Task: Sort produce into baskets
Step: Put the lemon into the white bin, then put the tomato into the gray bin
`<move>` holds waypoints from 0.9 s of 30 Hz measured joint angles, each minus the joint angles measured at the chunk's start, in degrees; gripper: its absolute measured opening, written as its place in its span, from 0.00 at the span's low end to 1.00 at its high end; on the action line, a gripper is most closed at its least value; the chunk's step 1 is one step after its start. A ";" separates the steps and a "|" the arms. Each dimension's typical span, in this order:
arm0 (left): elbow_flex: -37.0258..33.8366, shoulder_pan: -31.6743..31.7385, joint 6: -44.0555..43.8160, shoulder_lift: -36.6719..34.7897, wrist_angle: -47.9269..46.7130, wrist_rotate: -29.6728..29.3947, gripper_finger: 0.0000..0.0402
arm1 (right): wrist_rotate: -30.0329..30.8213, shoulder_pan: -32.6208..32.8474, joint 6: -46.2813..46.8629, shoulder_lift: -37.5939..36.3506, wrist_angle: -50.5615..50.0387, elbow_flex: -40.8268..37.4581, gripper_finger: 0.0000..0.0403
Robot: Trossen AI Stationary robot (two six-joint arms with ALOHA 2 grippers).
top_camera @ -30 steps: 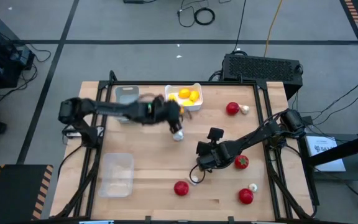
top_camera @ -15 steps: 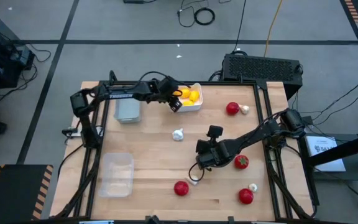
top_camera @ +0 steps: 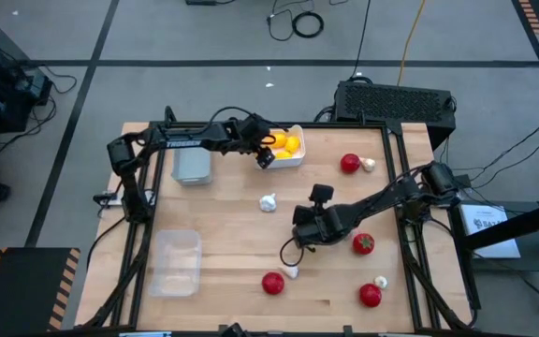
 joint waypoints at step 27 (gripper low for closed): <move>-22.18 0.04 10.66 -32.18 18.75 -3.76 0.76 | -5.26 -29.66 -13.73 -15.01 -10.75 0.00 0.72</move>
